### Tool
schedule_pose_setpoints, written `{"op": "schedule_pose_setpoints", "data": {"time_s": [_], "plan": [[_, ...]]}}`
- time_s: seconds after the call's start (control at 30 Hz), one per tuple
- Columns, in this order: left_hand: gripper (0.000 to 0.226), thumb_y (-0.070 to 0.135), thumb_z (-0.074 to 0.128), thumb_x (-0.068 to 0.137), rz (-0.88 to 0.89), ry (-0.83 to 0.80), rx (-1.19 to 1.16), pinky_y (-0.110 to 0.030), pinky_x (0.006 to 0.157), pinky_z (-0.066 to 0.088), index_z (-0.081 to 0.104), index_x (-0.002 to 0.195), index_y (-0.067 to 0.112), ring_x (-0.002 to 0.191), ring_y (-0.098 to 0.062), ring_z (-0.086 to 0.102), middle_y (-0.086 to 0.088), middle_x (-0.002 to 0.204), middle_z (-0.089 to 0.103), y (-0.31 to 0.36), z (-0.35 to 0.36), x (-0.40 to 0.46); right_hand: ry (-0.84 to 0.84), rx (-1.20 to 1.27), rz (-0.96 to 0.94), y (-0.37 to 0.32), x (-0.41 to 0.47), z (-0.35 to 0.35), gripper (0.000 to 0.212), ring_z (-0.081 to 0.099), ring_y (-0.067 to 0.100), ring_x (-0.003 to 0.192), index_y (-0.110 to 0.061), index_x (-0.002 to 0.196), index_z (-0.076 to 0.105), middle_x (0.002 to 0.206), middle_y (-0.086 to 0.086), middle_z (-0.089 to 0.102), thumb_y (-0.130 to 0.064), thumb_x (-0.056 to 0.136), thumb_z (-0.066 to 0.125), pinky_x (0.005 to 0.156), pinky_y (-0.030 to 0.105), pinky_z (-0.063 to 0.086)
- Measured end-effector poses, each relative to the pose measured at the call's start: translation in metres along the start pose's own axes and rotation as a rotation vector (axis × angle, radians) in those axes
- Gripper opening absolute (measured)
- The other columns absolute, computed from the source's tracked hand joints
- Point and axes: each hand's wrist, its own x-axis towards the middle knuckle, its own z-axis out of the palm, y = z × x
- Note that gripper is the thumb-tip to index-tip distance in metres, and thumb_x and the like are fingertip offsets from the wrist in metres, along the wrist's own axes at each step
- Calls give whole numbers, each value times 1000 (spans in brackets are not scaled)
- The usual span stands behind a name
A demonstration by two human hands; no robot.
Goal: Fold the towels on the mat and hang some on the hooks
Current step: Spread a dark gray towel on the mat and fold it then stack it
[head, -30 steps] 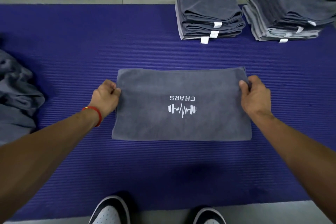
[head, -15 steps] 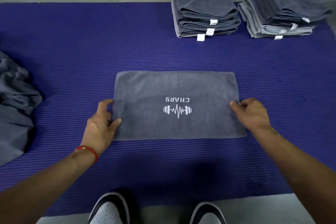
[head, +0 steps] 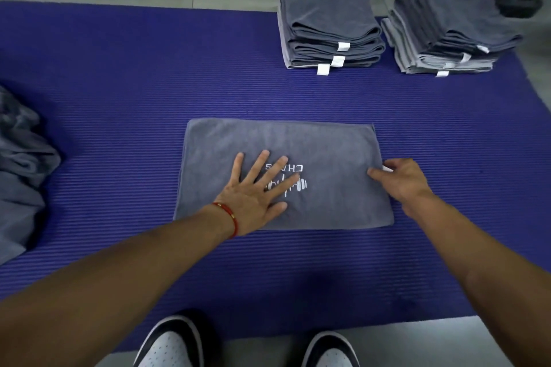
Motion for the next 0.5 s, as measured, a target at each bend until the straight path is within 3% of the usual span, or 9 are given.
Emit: {"op": "schedule_pose_setpoints", "data": {"time_s": [0.13,0.2,0.27,0.37,0.43,0.5], "plan": [[63,65,6,99,15,-63,-21,-69,116,-11,-28,150,48,148,-27,-33,9,162,-34,-5,-6,1,-329,289,40,-9,-15,-24,29,74,22,100,-5,111,72,109,6,77,-31,99,65,88,40,58],[65,60,18,102,15,-79,-42,-68,118,-8,-19,154,47,151,-28,-28,9,164,-29,-5,-12,1,-399,237,6,-13,-18,-32,31,73,22,104,-5,115,70,113,7,76,-31,104,56,89,43,58],[65,48,36,104,16,6,-197,-62,122,1,2,159,43,154,-28,-16,6,169,-13,-3,-17,-3,-370,136,-81,-22,-22,-34,28,74,21,99,-5,113,68,110,9,76,-27,107,52,80,41,61],[56,37,52,96,-25,286,-706,-43,120,31,43,151,32,148,-21,33,0,159,38,8,-31,-8,-308,69,-229,-50,-35,-31,18,75,23,88,-10,101,67,101,6,75,-25,104,57,65,35,60],[44,38,56,96,-185,257,-1162,-39,107,48,58,139,27,126,-14,58,3,136,61,19,-54,-8,-290,13,-347,-75,-51,-24,13,74,27,83,-16,96,68,96,0,75,-27,101,63,62,36,60],[32,34,59,99,-357,208,-1648,-42,96,57,65,127,20,114,-24,67,-8,125,68,28,-79,-5,-278,-54,-440,-100,-70,-7,11,74,27,75,-19,92,67,91,0,74,-29,97,69,59,37,61]]}}
